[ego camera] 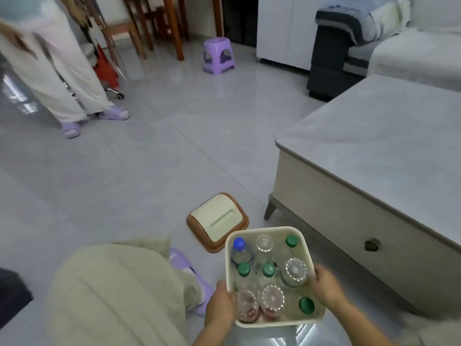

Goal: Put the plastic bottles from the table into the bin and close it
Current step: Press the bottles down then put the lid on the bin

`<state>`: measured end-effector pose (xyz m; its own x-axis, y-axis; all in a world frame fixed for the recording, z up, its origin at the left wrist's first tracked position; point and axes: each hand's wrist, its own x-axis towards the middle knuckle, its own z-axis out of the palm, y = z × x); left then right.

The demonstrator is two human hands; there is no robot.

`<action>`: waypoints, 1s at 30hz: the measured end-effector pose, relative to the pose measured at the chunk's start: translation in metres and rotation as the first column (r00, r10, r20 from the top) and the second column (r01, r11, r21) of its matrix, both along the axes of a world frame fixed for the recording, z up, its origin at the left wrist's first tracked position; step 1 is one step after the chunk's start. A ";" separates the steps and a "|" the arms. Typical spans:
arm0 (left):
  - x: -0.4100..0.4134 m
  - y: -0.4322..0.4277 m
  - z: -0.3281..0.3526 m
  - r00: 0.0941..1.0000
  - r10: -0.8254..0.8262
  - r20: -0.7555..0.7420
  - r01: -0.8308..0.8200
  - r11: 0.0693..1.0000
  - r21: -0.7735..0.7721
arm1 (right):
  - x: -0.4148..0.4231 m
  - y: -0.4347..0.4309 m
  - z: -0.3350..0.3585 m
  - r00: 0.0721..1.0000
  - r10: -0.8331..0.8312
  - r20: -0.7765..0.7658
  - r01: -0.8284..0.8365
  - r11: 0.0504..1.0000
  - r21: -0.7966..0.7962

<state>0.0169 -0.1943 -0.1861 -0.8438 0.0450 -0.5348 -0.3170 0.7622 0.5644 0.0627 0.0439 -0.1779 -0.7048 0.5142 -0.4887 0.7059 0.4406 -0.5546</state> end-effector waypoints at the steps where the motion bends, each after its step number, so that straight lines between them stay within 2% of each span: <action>1: -0.004 -0.007 -0.003 1.000 0.009 -0.006 -0.009 1.000 0.026 | -0.007 -0.004 -0.005 0.999 0.051 0.010 -0.051 0.998 -0.030; 3: -0.011 -0.015 -0.009 1.000 0.019 0.019 -0.020 0.998 0.065 | -0.016 -0.007 -0.015 0.996 0.084 -0.016 -0.085 0.993 -0.079; 6: -0.029 -0.019 -0.014 0.999 0.041 0.017 -0.043 0.992 0.120 | -0.034 -0.008 -0.023 0.998 -0.002 -0.067 -0.007 0.990 -0.143; 9: -0.060 -0.020 -0.002 0.998 -0.039 0.044 0.031 0.984 0.173 | -0.062 -0.013 -0.017 0.991 -0.103 -0.082 0.088 0.982 -0.168; 11: -0.091 -0.025 0.004 0.989 -0.104 0.103 0.083 0.977 0.196 | -0.082 -0.014 -0.022 0.985 -0.145 -0.097 0.133 0.983 -0.125; 13: -0.127 -0.032 0.004 0.985 -0.115 0.129 0.094 0.983 0.158 | -0.098 -0.016 -0.029 0.983 -0.157 -0.094 0.154 0.987 -0.031; 16: -0.186 -0.044 -0.006 1.000 0.005 0.003 -0.005 0.999 0.043 | -0.109 -0.020 -0.036 0.987 -0.146 -0.066 0.151 0.986 0.076; 19: -0.247 -0.042 -0.015 0.995 -0.003 -0.102 0.000 1.000 -0.029 | -0.110 -0.019 -0.042 0.985 -0.146 -0.093 0.156 0.982 0.105; 21: -0.285 -0.037 -0.032 0.993 -0.038 -0.116 0.031 0.998 -0.062 | -0.110 -0.016 -0.044 0.984 -0.143 -0.104 0.154 0.983 0.103; 26: -0.336 -0.022 -0.078 0.956 -0.287 -0.063 0.268 0.938 -0.219 | -0.111 -0.018 -0.040 0.987 -0.126 -0.101 0.139 0.982 0.129; 30: -0.339 -0.009 -0.113 0.881 -0.470 0.057 0.463 0.828 -0.317 | -0.113 -0.021 -0.036 0.992 -0.091 -0.090 0.105 0.982 0.158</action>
